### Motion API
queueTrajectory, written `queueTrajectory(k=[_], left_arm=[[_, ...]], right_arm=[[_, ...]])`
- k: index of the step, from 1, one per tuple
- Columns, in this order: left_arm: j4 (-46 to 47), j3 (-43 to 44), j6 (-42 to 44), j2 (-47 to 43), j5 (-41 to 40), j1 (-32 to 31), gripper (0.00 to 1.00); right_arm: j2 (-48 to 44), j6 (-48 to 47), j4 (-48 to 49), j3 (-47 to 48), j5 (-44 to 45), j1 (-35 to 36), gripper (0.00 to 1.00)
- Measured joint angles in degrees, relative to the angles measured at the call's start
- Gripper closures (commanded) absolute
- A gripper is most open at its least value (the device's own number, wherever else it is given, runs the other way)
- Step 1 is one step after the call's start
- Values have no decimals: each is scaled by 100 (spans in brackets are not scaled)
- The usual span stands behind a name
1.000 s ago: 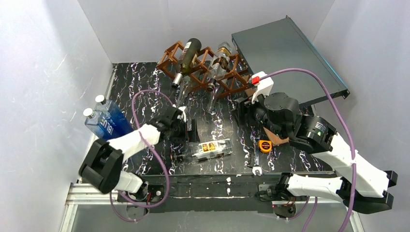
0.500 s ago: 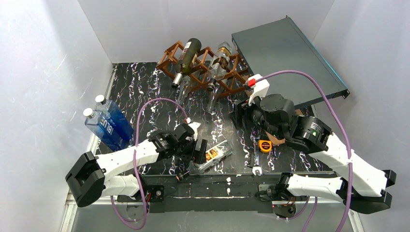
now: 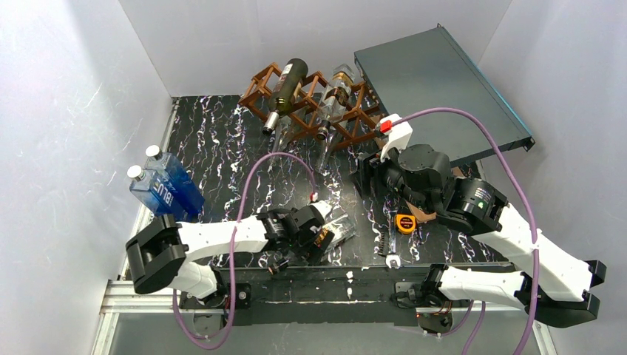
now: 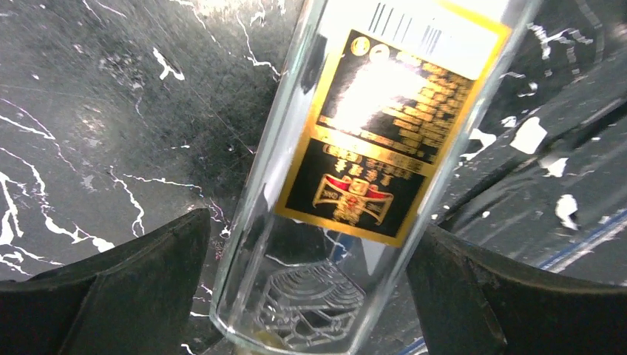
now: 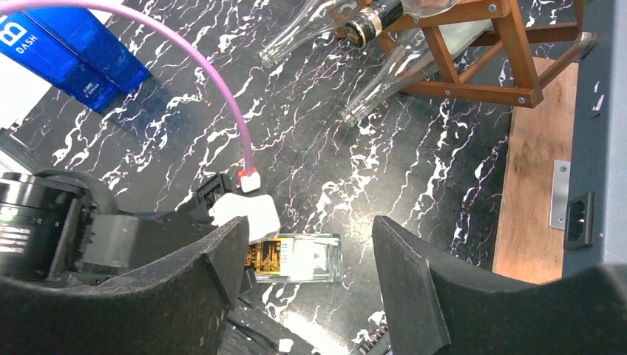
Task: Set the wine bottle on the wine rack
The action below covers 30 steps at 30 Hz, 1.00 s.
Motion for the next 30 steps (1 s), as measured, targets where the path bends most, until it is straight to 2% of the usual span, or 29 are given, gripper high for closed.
queueTrajectory(k=[7,9,11,16,19,20,23,30], left_arm=[[-214,92,-210,337,-446,-149,47],[-367,162,-380,380,-627,-111,52],[-444,190,-579,402,-752,2,53],[-599,286,-911,433,-796,459,47],[-616,442,-970,590,-706,767,27],[-573,479,-970,651,-667,887,18],[-476,542,-933,752,-638,1126,4],[-439,442,-960,476,-444,1132,2]], right_arm=[[-33,9,-2,0,0,0,29],[-52,17,-2,0,2,0,29],[-72,20,-4,0,2,0,29],[-85,22,-4,-2,2,0,29],[-85,22,-4,-2,2,0,29],[-85,22,-4,-2,2,0,29],[-87,26,-9,-2,4,0,29],[-232,79,-9,-157,4,0,28]])
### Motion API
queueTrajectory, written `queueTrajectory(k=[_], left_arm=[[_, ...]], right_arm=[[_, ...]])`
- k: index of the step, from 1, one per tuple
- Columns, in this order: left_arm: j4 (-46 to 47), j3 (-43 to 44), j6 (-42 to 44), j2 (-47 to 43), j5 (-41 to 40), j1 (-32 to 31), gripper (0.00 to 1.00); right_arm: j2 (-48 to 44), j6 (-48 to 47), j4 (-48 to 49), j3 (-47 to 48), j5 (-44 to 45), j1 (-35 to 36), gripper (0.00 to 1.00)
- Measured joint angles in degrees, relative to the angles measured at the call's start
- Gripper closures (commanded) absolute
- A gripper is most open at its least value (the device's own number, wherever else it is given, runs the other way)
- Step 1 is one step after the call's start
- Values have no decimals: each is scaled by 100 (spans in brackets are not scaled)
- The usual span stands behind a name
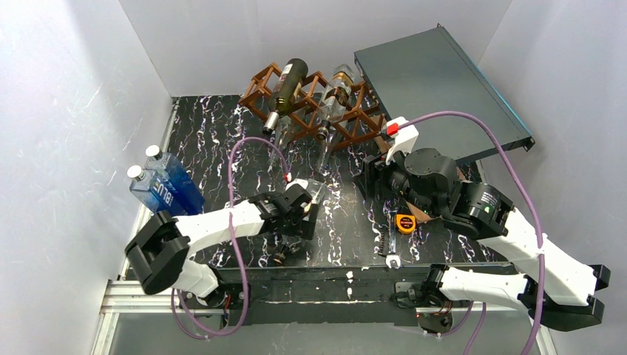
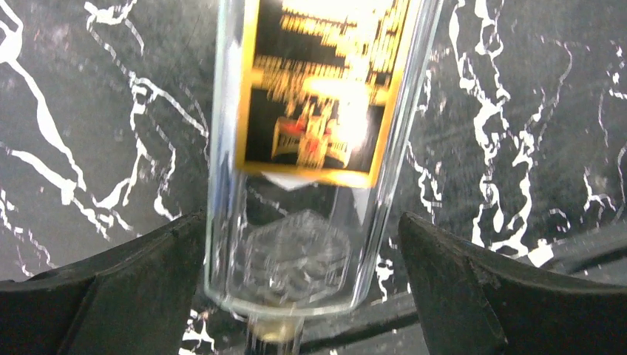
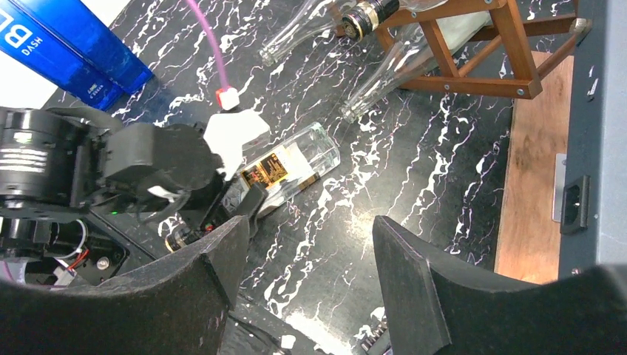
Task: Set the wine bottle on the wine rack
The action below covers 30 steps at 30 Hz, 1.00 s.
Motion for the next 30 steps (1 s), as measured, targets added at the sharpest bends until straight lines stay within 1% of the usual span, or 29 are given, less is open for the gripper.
queueTrajectory(k=[7,10,12,17,22,27,28,29,30], left_arm=[[-275,-592,-197,-1250,201,-142,2],[-481,-645,-260,-1445,153,-356,2],[-584,-645,-297,-1419,98,-529,5],[-778,-647,-474,-1012,-85,-859,18],[-769,-758,-647,-765,-260,-901,32],[-608,-881,-752,-605,-402,-901,45],[-570,-876,-765,-579,-426,-901,48],[-540,-876,-780,-570,-459,-901,55],[-507,-876,-800,-564,-492,-901,64]], right_arm=[[9,7,13,-26,-2,0,28],[35,2,37,-28,-2,0,28],[46,2,48,-35,-4,0,28],[52,2,76,-114,-52,0,28],[50,4,76,-118,-68,0,27],[50,7,76,-118,-70,0,27],[50,7,76,-118,-70,0,27],[50,7,76,-118,-70,0,27],[50,7,76,-118,-74,0,27]])
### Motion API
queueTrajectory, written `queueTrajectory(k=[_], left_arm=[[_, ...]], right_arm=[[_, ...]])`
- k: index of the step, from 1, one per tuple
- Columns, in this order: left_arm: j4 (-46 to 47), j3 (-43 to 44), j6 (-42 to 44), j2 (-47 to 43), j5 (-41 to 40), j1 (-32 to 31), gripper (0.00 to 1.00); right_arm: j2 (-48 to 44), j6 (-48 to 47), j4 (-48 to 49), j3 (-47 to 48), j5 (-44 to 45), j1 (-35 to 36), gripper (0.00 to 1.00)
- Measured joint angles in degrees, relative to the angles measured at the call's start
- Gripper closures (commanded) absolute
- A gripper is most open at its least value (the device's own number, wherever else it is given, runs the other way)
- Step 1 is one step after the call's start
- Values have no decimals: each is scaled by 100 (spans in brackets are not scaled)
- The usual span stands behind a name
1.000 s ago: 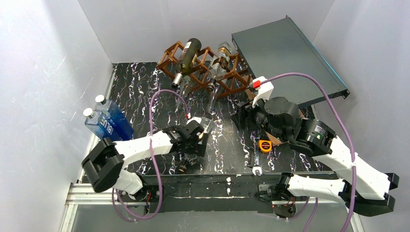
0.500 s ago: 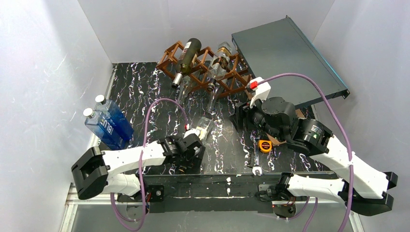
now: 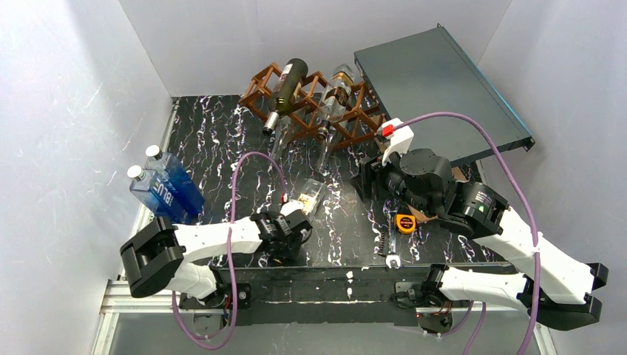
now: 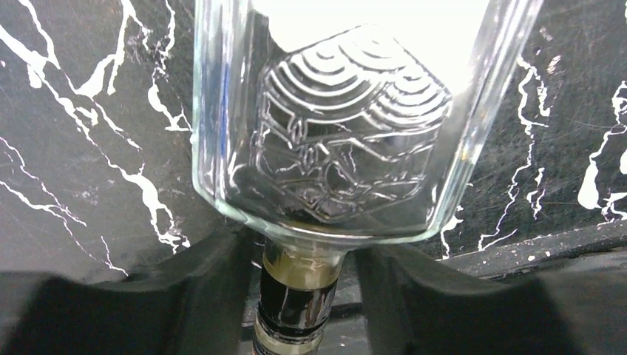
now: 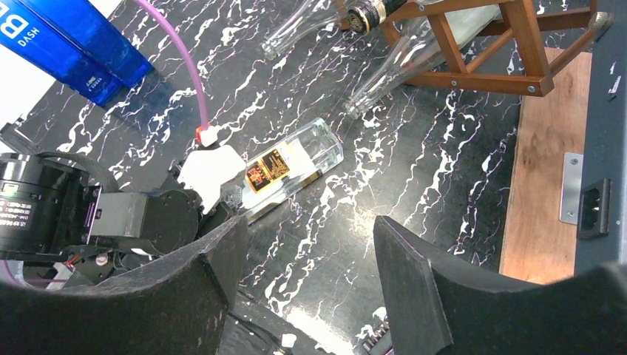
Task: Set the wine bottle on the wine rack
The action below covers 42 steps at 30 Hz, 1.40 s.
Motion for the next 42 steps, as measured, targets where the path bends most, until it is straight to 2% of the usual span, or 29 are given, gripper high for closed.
queueTrajectory(k=[1,3,5,13,21,27,32,42], left_arm=[[28,0,-7,4,-28,0,75],[66,0,96,2,-7,-4,90],[118,-31,-33,-26,-83,-55,100],[-129,-286,-63,-1056,286,177,100],[-50,-295,-13,-2330,1342,1185,100],[-2,-295,-101,-2577,2149,1834,100],[17,-295,-389,-2688,2632,2048,100],[-44,-295,-743,-3591,2538,2107,100]], right_arm=[[0,0,0,0,-4,0,27],[0,0,0,0,-13,0,27],[0,2,0,0,-13,0,27],[26,0,-2,0,-13,0,26],[46,-2,0,0,-11,0,26],[46,-2,0,0,-9,0,26],[46,-2,-2,0,-9,0,26],[46,0,-2,0,-11,0,26]])
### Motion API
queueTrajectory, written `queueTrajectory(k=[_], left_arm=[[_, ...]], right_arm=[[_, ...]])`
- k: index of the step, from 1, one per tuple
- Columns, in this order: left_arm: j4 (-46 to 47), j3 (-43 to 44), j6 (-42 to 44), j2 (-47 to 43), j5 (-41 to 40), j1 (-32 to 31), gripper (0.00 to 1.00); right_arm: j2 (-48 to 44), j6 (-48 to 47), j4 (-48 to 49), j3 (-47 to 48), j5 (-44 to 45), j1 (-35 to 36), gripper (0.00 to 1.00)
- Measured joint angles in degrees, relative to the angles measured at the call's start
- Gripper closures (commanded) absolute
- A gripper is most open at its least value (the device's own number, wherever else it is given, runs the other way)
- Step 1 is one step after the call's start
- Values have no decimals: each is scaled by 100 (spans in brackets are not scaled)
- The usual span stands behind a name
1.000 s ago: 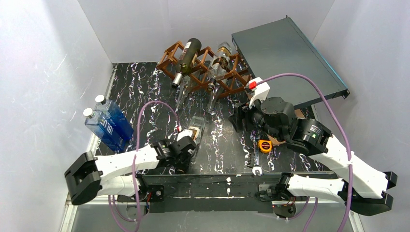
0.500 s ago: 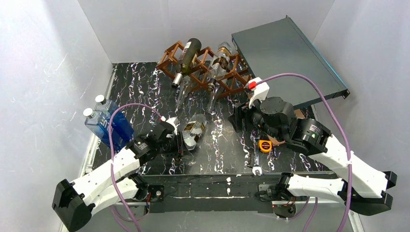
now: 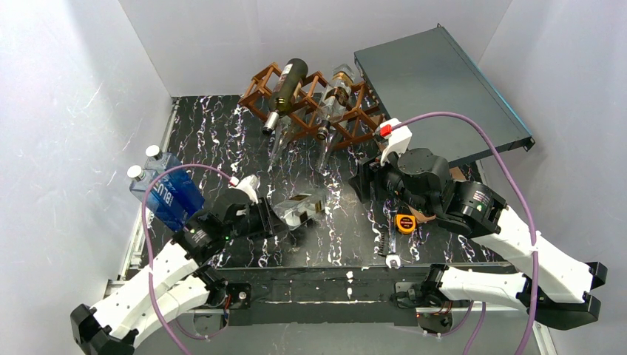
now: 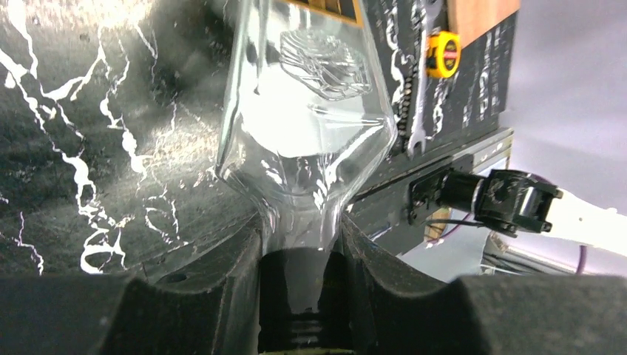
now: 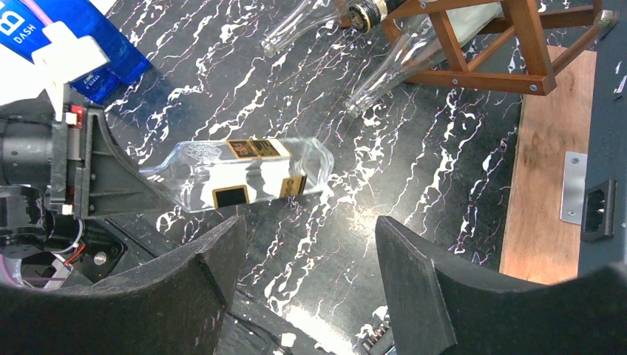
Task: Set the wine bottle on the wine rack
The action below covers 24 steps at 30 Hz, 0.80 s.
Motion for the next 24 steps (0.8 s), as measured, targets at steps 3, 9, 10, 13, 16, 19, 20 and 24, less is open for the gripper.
queueTrajectory(k=[3,9,10,13,16,19,20,24], left_arm=[[125,0,-46,-201,-120,4,100],[195,131,-107,79,-68,-4,100],[197,205,-111,173,-70,-4,100],[264,262,-186,337,-79,0,100],[332,254,-341,376,-74,0,100],[584,149,-400,507,-37,-2,100],[686,109,-354,562,-35,-2,100],[848,28,173,695,-315,-184,100]], right_arm=[[0,0,2,0,0,0,26],[2,-2,0,0,0,0,26],[2,-2,2,0,0,0,26],[2,-2,2,0,0,0,26],[2,-2,2,0,0,0,26],[17,-2,4,0,-2,0,26],[37,-2,2,0,-2,0,26],[162,-4,2,0,-26,0,24]])
